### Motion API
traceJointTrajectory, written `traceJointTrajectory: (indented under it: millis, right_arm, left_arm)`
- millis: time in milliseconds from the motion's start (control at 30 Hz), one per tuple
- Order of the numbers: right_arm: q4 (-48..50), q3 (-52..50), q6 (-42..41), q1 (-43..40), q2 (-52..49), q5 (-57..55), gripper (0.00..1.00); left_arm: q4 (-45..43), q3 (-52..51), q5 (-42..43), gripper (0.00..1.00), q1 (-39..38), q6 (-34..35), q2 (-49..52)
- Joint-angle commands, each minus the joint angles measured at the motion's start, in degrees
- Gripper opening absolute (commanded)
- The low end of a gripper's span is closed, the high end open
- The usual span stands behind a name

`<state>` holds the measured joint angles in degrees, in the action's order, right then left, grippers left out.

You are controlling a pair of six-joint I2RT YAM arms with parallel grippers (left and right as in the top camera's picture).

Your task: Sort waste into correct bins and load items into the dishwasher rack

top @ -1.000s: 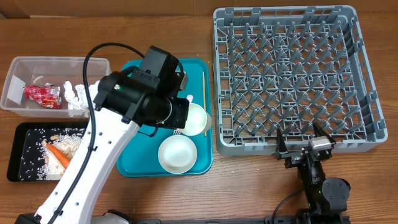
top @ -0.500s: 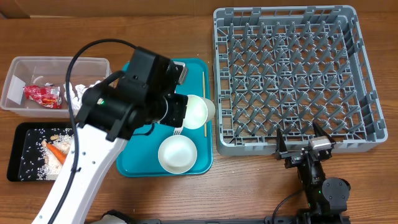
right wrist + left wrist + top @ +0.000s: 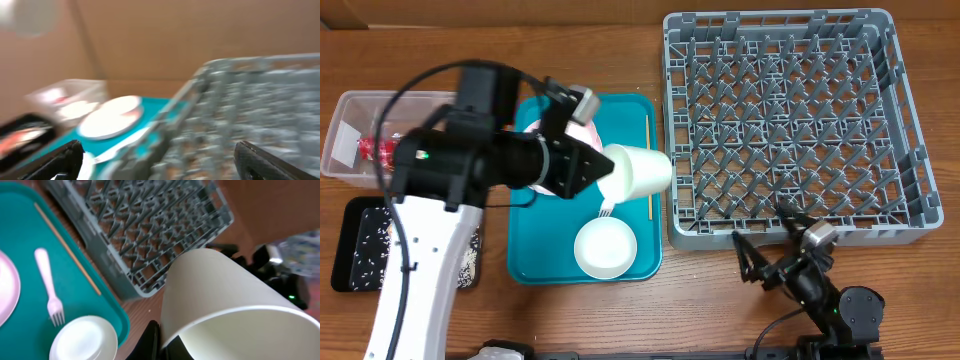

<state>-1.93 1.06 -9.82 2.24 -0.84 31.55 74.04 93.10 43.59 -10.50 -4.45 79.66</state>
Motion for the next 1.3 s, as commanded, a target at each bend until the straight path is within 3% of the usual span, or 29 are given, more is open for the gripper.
traceJointTrajectory:
  millis: [0, 167, 333, 500, 700, 833, 933, 1067, 1267]
  right_arm:
    - [1.6, 3.2, -8.5, -0.3, 0.6, 15.1, 1.0]
    - [4.0, 11.9, -10.1, -0.3, -1.3, 23.1, 1.0]
    - [4.0, 19.9, -14.8, -0.3, -10.3, 31.2, 1.0]
    - [4.0, 29.1, -20.1, -0.3, -25.2, 40.3, 1.0]
    - [4.2, 40.6, -24.5, -0.3, -47.0, 56.4, 1.0]
    - [8.9, 42.5, -27.3, -0.3, -57.5, 58.4, 1.0]
    - [11.1, 42.5, -37.0, -0.4, -62.7, 58.4, 1.0]
    - [16.4, 42.5, -40.3, -0.5, -65.6, 58.4, 1.0]
    - [38.7, 42.5, -68.2, -0.5, -62.5, 57.5, 1.0]
  left_arm:
    - [1.3, 0.9, 14.7, 0.04, 4.1, -9.4, 0.7]
    - [2.1, -1.9, 17.5, 0.04, 7.4, -12.5, 1.6]
    - [-1.2, -7.0, 25.9, 0.04, 8.7, -15.1, 2.8]
    - [-7.1, -11.6, 33.0, 0.04, 8.9, -15.1, 4.8]
    - [-8.1, -12.4, 39.0, 0.04, 10.9, -17.8, 8.1]
    - [-8.1, -12.4, 43.3, 0.04, 12.3, -20.7, 8.2]
    - [-8.0, -12.4, 42.1, 0.04, 12.4, -20.9, 8.2]
    - [-7.1, -12.4, 39.8, 0.04, 12.4, -20.9, 8.2]
    - [-5.6, -12.4, 39.3, 0.04, 12.4, -20.9, 8.2]
